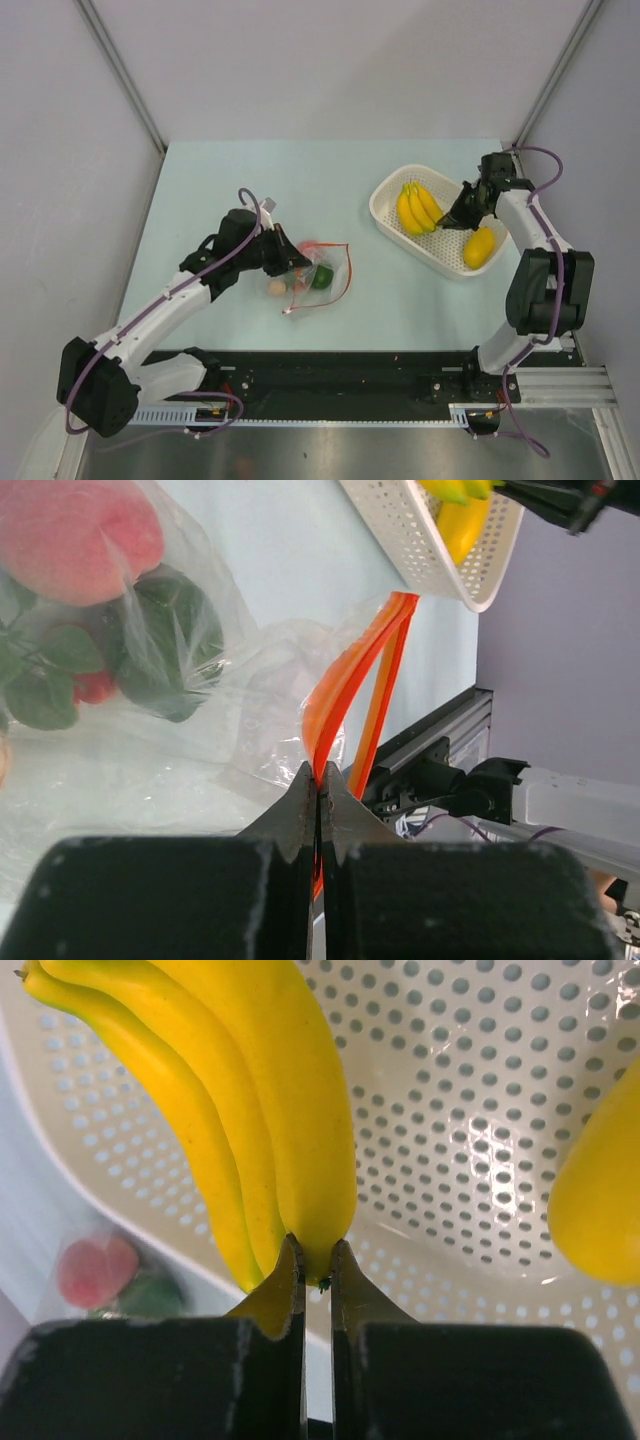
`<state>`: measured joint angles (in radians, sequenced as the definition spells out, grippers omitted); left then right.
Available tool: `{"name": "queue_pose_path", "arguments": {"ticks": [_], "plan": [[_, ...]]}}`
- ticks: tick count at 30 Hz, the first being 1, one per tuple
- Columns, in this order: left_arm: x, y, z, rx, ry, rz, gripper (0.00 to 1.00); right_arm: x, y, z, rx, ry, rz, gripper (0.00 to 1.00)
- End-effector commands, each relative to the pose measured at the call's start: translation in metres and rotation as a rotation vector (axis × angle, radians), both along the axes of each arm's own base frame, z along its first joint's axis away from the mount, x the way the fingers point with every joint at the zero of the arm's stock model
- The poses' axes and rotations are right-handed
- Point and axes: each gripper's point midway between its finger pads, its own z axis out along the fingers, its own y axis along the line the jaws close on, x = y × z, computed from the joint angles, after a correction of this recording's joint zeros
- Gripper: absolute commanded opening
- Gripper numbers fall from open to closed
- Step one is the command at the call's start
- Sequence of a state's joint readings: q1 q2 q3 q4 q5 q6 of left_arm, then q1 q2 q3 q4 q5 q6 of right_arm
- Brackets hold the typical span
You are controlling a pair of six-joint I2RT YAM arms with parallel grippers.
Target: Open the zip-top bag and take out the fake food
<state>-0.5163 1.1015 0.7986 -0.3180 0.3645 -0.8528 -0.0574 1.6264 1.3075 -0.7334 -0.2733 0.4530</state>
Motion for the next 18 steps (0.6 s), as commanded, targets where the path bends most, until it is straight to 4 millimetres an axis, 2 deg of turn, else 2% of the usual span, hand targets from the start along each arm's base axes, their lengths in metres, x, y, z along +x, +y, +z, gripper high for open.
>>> {"name": "queue_pose_path", "arguments": {"ticks": [1, 5, 8, 9, 11, 12, 15, 16, 18], "plan": [[-0.009, 0.003, 0.024, -0.055, -0.068, -0.014, 0.00, 0.035, -0.009, -0.010, -0.039, -0.050, -0.005, 0.00], [-0.011, 0.004, 0.027, -0.055, -0.076, -0.016, 0.00, 0.043, -0.009, -0.018, -0.027, -0.039, -0.004, 0.04], [-0.016, 0.002, 0.029, -0.069, -0.056, -0.032, 0.00, 0.040, -0.009, -0.022, -0.023, -0.016, -0.007, 0.26], [-0.018, 0.002, 0.028, -0.072, -0.048, -0.034, 0.00, 0.040, -0.010, -0.022, -0.030, -0.014, -0.010, 0.42], [-0.021, 0.003, 0.033, -0.092, -0.062, -0.033, 0.00, 0.035, -0.012, -0.022, -0.044, 0.007, -0.011, 0.55], [-0.022, 0.004, 0.030, -0.090, -0.056, -0.032, 0.00, 0.032, -0.016, -0.019, -0.070, 0.008, -0.019, 0.63], [-0.026, 0.002, 0.024, -0.112, -0.043, -0.039, 0.00, 0.013, -0.024, -0.009, -0.130, 0.035, -0.025, 0.71], [-0.029, -0.001, 0.023, -0.131, -0.020, -0.047, 0.00, 0.000, -0.025, -0.006, -0.145, 0.069, -0.026, 0.73], [-0.031, -0.004, 0.021, -0.152, 0.000, -0.056, 0.00, -0.012, -0.021, 0.005, -0.179, 0.070, -0.009, 0.74]]}}
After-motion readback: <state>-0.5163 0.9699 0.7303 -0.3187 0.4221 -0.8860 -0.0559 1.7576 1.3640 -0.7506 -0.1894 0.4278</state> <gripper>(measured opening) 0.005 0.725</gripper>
